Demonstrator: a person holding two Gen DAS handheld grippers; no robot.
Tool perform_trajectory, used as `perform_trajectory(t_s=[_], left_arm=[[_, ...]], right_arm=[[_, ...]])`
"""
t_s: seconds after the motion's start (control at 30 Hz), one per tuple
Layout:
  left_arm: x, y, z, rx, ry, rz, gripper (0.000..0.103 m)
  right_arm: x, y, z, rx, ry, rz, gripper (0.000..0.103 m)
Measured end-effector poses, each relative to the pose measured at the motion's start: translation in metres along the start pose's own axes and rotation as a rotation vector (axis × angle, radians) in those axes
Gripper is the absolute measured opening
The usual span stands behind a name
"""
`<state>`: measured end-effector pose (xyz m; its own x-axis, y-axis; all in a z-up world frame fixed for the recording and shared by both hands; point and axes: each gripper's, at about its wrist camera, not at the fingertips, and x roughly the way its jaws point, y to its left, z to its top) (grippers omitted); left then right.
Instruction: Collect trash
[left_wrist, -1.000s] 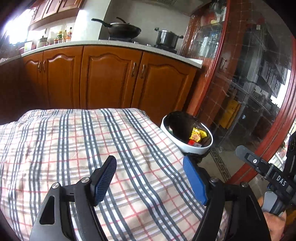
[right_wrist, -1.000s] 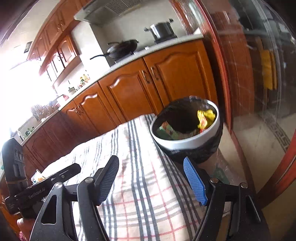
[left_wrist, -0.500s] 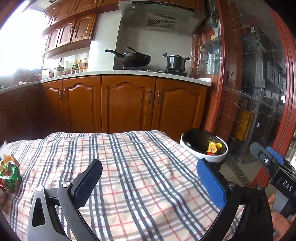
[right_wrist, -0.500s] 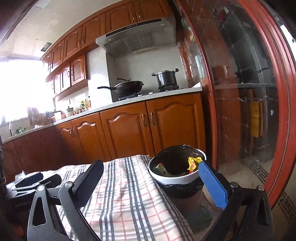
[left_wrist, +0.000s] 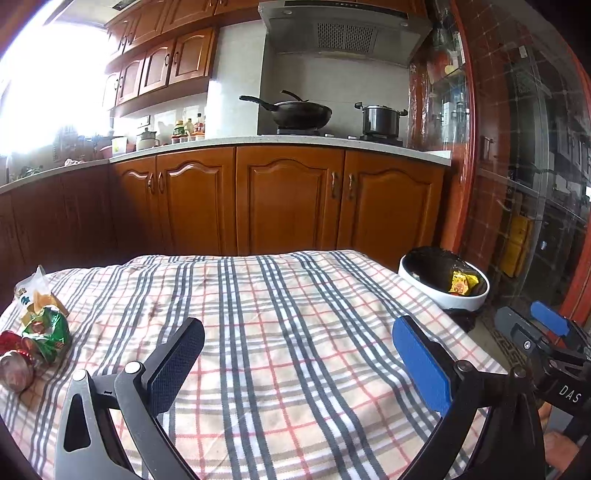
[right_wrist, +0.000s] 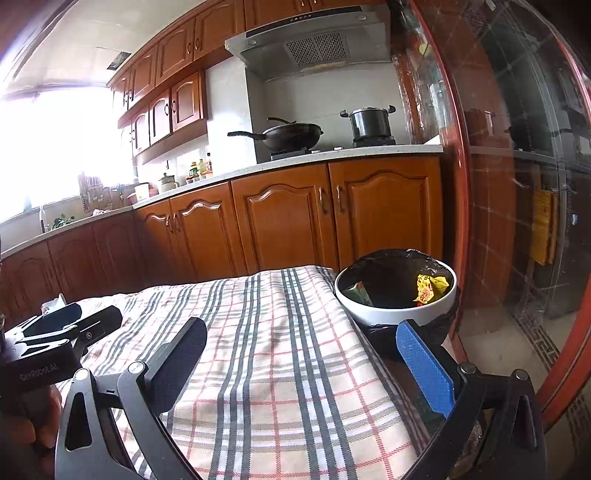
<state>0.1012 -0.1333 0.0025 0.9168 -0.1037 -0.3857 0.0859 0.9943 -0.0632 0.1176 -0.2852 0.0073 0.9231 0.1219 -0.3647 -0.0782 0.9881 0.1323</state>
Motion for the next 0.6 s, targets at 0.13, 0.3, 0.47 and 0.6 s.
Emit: perform_trajectory(t_s=[0.13,0.3,0.47,0.6], left_arm=[[0.0032,-0.0013,-0.0007,-0.003,0.005,0.01,0.102],[0.0056,0.0008,-0.0022,0.006,0.004,0.014,0.102],[0.0076,0.0001,-0.0026,0.02,0.011,0.016,0.102],[0.0098,0.0018,-0.0029,0.026,0.012,0.02,0.102]], right_arm=[[0.004,0.0011,-0.0024,0.004,0.016,0.009,0.103],[0.0061,0.0,-0.003,0.006,0.02,0.009,0.103],[0.0061,0.0,-0.0021,0.007,0.022,0.014,0.103],[0.0062,0.0003,-0.0014,0.01,0.02,0.013,0.103]])
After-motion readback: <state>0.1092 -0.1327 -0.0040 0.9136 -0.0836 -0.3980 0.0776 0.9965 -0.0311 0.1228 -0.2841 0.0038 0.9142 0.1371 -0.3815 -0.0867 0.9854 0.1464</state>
